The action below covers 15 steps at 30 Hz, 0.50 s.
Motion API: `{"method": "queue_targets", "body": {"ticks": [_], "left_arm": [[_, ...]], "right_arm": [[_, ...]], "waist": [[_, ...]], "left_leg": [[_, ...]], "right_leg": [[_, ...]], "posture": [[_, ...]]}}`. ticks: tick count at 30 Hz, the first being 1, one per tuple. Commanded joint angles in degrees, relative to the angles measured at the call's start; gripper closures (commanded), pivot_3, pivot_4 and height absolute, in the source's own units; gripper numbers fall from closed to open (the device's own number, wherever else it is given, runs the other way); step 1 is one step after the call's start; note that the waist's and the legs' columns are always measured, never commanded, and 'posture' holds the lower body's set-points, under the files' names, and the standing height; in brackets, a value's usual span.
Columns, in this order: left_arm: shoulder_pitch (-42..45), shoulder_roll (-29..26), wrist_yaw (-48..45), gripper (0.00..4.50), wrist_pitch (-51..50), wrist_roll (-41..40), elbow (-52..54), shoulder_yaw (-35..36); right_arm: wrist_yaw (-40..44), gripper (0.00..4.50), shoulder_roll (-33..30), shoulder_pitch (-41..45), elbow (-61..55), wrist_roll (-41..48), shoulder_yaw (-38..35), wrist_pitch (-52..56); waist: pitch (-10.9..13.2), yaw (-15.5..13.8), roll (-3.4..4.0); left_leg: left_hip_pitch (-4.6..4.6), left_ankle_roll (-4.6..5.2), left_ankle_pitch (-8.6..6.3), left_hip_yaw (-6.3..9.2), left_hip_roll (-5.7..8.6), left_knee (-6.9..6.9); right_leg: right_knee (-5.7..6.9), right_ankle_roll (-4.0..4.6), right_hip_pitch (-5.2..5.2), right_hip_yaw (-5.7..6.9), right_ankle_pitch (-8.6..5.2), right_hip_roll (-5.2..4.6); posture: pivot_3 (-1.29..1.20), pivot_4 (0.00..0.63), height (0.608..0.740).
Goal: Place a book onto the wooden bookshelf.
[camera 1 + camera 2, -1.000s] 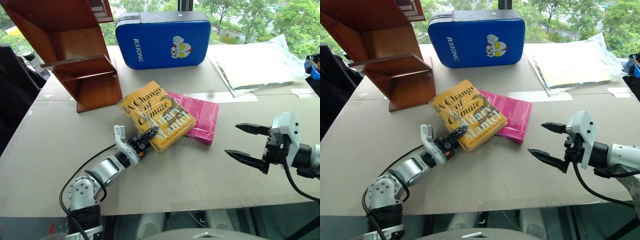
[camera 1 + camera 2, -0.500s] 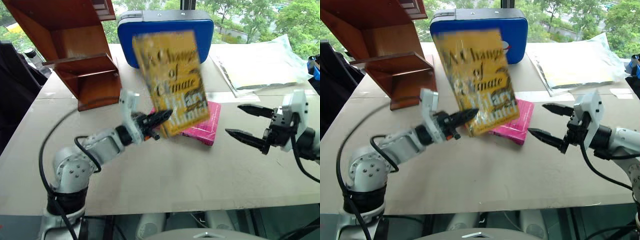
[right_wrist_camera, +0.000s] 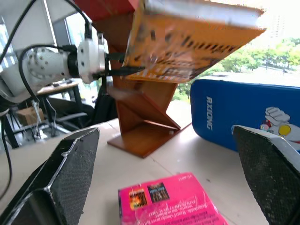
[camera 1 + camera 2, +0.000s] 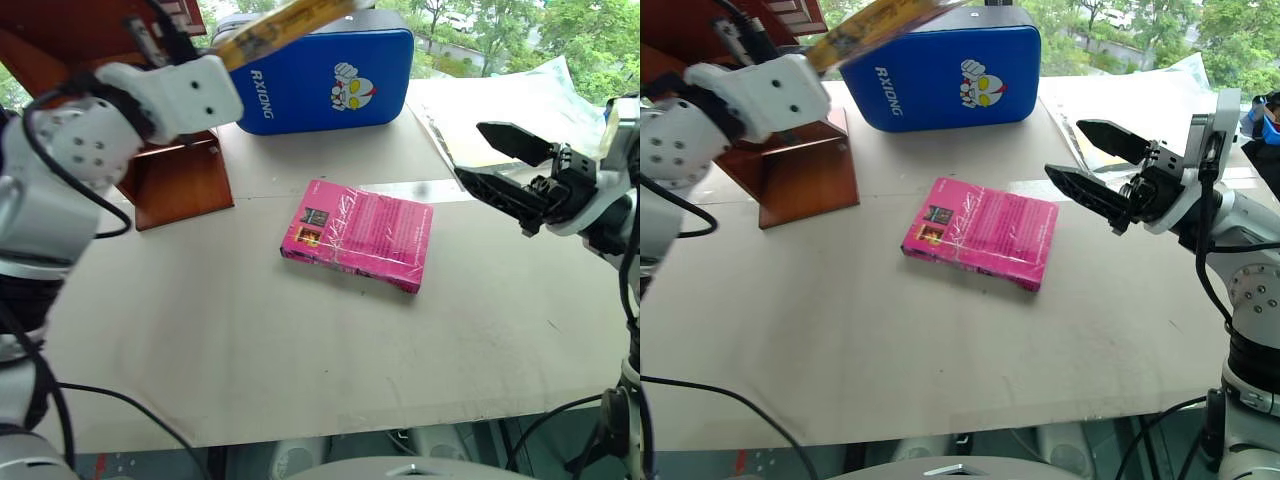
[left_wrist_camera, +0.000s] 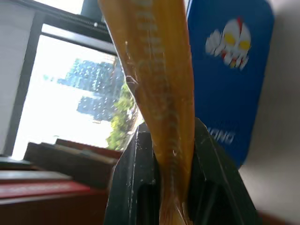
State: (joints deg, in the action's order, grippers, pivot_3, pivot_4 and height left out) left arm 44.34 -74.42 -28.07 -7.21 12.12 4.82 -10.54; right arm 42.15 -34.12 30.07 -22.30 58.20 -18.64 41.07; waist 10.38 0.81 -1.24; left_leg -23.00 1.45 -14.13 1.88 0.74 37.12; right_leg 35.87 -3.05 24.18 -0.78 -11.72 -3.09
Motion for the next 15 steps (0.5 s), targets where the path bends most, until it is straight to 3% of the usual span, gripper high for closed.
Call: {"method": "queue_targets", "body": {"ticks": [1,9,15], "left_arm": [[0.1,-4.0,-1.5,4.38,6.9,5.0,-4.1,4.3],[-3.9,-7.9,-6.7,4.38,7.0,11.2,-11.9,6.1],[-4.4,-5.8,-10.9,4.38,0.6,11.1,-12.9,7.7]], "right_arm": [[-0.4,0.0,0.5,3.9,0.9,2.3,0.1,-0.7],[-1.2,0.0,1.0,7.8,3.1,2.7,2.2,-0.3],[-1.6,0.0,2.4,8.5,3.1,2.5,3.3,-1.0]], "waist": [[0.1,-0.1,0.01],[0.1,0.0,0.01],[0.2,0.1,-0.06]], "left_leg": [[0.0,0.0,0.0,0.0,-0.03,0.03],[-0.11,0.01,0.0,-0.04,-0.06,0.19],[-0.14,0.01,0.0,-0.13,-0.08,0.23]], "right_leg": [[0.04,0.0,0.0,0.01,0.0,-0.01],[0.11,-0.02,0.0,0.12,0.0,-0.02],[0.67,0.0,0.31,0.02,0.0,0.0]], "posture": [[0.0,0.15,0.74],[0.0,0.15,0.74],[0.0,0.15,0.74]]}}
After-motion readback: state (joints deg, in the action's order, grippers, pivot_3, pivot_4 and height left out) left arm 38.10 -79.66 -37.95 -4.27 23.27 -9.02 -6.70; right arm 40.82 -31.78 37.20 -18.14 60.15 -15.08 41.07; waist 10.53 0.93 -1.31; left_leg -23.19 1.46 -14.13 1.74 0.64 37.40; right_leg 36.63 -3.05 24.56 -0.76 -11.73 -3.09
